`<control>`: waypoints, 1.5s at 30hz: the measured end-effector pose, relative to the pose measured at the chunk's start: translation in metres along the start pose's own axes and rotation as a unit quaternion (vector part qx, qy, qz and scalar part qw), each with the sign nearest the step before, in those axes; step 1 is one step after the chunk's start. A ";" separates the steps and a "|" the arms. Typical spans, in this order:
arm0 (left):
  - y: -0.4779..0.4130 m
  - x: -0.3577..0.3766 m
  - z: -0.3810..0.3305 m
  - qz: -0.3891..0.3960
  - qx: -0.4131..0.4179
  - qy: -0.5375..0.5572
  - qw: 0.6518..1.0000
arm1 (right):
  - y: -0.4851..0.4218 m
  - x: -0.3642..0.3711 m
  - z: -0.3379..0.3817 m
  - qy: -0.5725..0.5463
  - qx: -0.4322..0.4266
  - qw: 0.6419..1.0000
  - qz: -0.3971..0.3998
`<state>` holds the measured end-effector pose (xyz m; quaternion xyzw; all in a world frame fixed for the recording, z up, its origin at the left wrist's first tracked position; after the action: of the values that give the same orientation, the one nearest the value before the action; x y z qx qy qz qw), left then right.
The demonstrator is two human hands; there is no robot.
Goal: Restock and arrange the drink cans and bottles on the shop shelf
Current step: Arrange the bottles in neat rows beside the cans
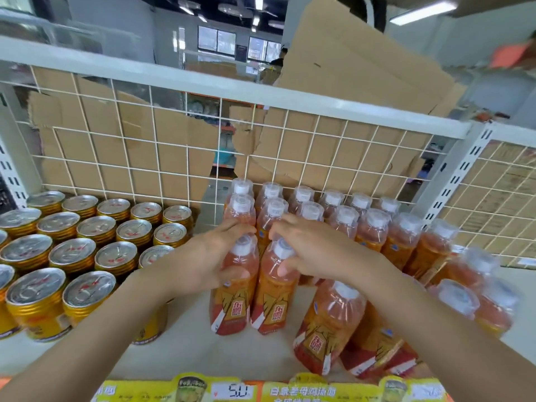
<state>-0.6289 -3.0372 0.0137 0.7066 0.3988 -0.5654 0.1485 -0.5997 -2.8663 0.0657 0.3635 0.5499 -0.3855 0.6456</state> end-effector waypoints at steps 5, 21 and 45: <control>-0.019 -0.001 0.012 0.006 0.000 0.042 0.999 | -0.020 -0.002 -0.015 0.002 0.000 1.000 -0.004; -0.028 -0.002 0.020 -0.027 0.013 -0.027 0.999 | -0.034 -0.002 -0.018 -0.024 0.016 0.999 -0.020; 0.029 0.006 -0.040 -0.207 -0.023 -0.188 0.960 | 0.133 0.024 -0.036 -0.030 0.169 0.911 -0.376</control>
<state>-0.5799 -3.0265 0.0136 0.4858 0.5145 -0.6969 0.1170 -0.4935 -2.7781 0.0430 0.2214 0.5529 -0.6975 0.3985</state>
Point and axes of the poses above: each hand's wrist, its own y-axis away from the middle knuckle, its own x-axis out of the palm, z = x × y, the point moved 3 cm from there along -y, towards the middle knuckle, and after that the axes turned 8 degrees about -y, right-handed, at the moved point
